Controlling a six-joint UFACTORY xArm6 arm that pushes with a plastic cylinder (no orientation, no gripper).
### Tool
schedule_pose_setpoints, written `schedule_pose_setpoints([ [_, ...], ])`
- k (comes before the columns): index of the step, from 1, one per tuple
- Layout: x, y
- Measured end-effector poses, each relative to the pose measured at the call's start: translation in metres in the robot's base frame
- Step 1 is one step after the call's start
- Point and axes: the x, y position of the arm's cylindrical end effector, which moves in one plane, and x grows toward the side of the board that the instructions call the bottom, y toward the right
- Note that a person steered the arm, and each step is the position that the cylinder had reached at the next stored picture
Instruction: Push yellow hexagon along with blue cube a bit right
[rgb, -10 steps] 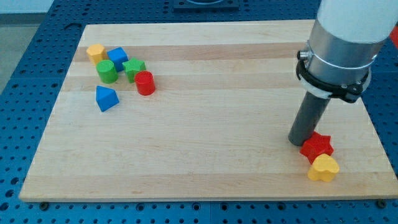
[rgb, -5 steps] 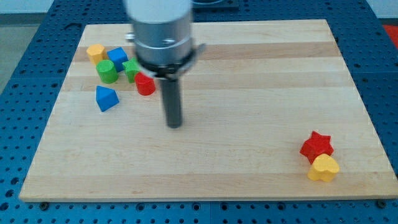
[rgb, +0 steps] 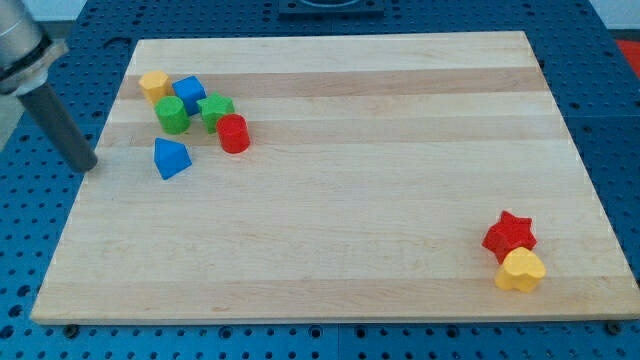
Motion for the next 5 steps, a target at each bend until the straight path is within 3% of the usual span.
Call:
schedule_pose_setpoints([
  [3,-0.125,0.011],
  [4,-0.126,0.066],
  [5,-0.124,0.074],
])
